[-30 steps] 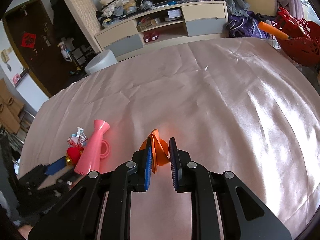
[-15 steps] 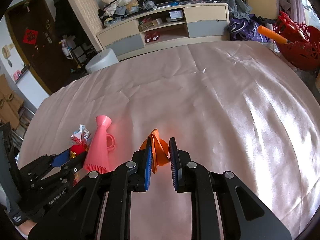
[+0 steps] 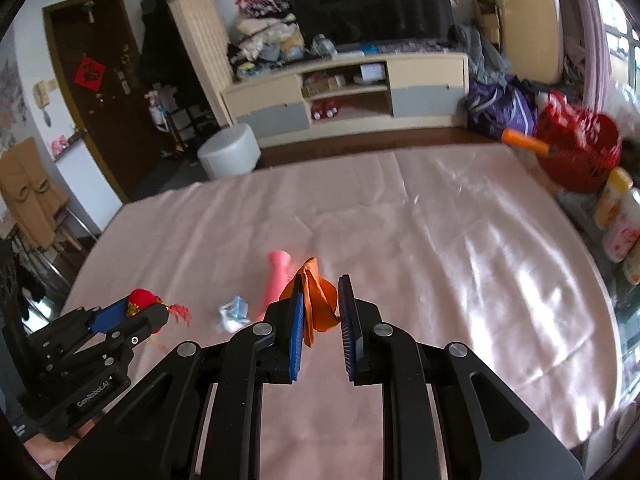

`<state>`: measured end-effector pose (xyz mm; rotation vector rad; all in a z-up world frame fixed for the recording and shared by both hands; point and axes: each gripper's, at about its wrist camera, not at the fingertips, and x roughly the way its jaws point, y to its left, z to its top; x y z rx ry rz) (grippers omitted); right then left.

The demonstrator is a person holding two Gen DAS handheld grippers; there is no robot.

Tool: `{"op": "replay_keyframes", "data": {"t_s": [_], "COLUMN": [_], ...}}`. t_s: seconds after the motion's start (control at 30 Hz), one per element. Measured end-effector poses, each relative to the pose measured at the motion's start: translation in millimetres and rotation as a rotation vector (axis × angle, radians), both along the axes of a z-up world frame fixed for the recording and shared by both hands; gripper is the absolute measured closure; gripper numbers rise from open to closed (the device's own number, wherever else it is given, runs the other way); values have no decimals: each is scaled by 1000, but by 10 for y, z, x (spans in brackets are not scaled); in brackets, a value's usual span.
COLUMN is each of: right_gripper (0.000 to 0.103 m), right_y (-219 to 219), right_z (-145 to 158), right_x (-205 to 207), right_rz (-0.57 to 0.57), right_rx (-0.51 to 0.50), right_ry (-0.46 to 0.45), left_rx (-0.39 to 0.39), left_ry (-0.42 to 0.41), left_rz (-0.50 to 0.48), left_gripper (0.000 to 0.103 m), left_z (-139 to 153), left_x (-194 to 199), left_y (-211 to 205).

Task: Collect trash
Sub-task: 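Grasp the orange cone with the right tool while the left grasps the red ornament, then carry the red ornament and orange cone over the black bin and open both tools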

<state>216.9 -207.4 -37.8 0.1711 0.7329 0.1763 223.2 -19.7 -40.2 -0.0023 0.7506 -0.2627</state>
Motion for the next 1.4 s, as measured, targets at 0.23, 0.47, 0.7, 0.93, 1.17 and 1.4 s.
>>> {"op": "replay_keyframes", "data": {"t_s": [0.23,0.47,0.7,0.93,1.17,1.4], "right_gripper": [85,85,85,85,85,85], "right_y": [55,89,121,158,354,520], "right_z": [485,529,177,-379,-999,-1458], "right_x": [-657,-1232,-1687,-1874,-1950,-1962], "right_rz": [29,59,86,105,126,138], "right_rx": [7,9,-2,5,-20,-36], "right_ry": [-65,-74,-25,73,182,266], "left_rx": [-5,-32,-53,-73,-77,-60], "left_ry": [-64,-61,-17,77,208,265], "left_rz": [-16,-21,-32,-33,-47,-47], "left_gripper": [69,69,69,69,69,69], "left_z": [454,478,136,-411,-1101,-1535], "left_x": [-736,-1370,-1853,-2127,-2233,-2233], "left_y": [-11,25,93,155,176,176]}}
